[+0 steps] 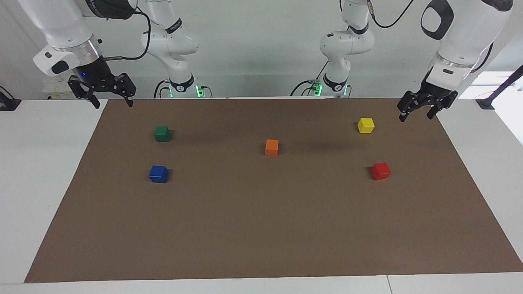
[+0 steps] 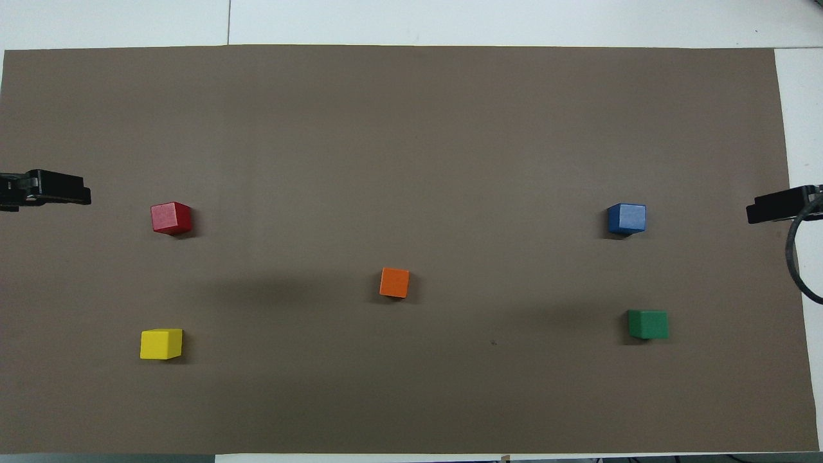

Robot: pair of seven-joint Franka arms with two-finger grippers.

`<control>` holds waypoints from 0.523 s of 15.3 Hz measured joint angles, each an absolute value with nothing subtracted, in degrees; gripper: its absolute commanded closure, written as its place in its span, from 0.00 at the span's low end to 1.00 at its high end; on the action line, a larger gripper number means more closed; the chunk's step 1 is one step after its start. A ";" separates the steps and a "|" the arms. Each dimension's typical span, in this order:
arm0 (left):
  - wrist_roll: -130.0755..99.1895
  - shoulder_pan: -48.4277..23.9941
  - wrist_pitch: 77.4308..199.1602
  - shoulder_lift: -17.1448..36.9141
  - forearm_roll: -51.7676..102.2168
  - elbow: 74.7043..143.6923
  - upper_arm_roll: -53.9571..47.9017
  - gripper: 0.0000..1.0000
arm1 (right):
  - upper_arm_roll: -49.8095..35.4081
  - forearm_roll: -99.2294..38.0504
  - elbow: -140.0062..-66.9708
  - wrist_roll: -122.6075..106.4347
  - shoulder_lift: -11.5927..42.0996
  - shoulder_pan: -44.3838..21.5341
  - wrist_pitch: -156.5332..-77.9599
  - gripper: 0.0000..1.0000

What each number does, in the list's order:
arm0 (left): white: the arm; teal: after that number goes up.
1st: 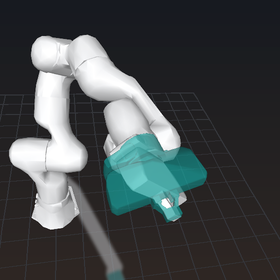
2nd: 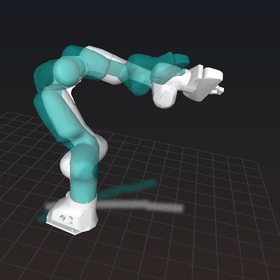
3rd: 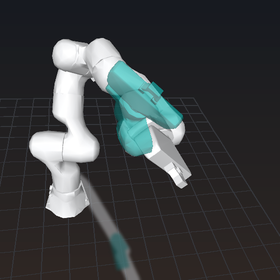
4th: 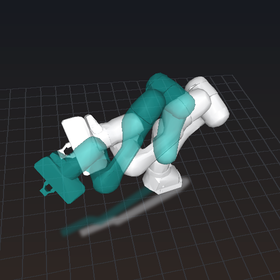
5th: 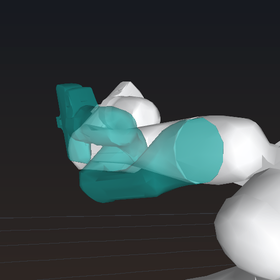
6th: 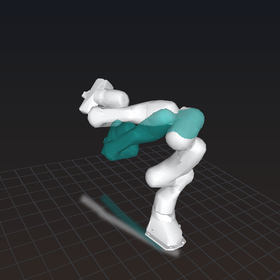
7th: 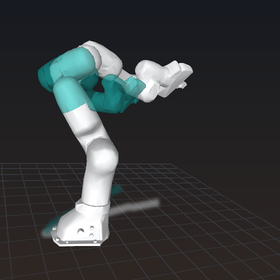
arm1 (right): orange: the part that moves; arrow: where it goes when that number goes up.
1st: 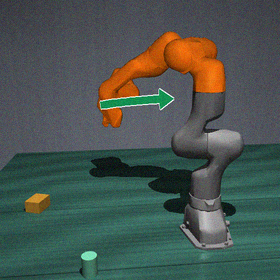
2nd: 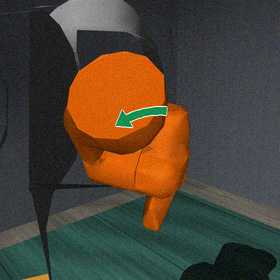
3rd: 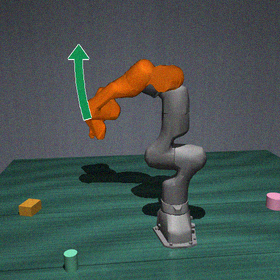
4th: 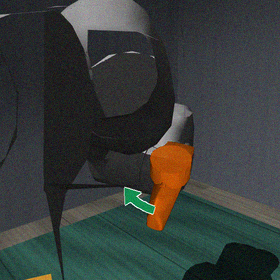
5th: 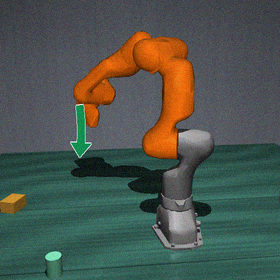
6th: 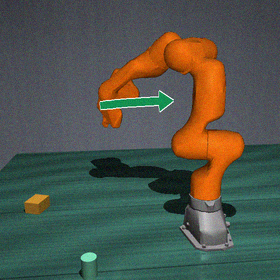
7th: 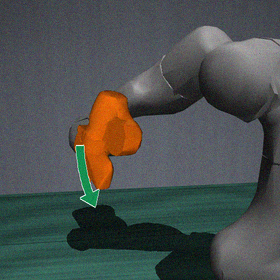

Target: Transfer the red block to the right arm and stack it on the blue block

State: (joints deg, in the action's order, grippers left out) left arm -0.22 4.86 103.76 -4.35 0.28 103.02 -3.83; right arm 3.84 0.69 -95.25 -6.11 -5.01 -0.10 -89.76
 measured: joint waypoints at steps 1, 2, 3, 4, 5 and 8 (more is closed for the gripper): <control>-0.22 4.87 105.74 -4.24 0.28 105.03 -3.72 0.00 | 3.83 0.69 -95.92 -6.25 -5.15 -0.10 -89.78 0.00; -0.22 4.88 107.75 -3.89 0.28 106.96 -3.65 0.00 | 3.82 0.62 -97.47 -6.51 -5.59 -0.10 -90.24 0.00; -0.22 4.88 109.60 -3.13 0.28 108.51 -3.63 0.00 | 3.78 -0.29 -100.18 -6.68 -6.41 -0.11 -91.99 0.00; -0.22 4.88 111.34 -1.82 0.28 109.60 -3.64 0.00 | 3.77 -2.91 -104.16 -6.72 -7.60 -0.12 -94.91 0.00; -0.22 4.88 112.97 -0.35 0.28 110.30 -3.64 0.00 | 3.76 -5.17 -107.91 -6.73 -8.63 -0.12 -97.41 0.00; -0.37 4.88 119.60 4.57 0.28 112.87 -3.63 0.00 | 3.74 -10.16 -115.59 -6.98 -10.08 -0.12 -101.57 0.00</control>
State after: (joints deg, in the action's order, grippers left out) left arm -0.37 4.88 119.60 4.57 0.28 112.87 -3.63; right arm 3.74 -10.16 -115.59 -6.98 -10.08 -0.12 -101.57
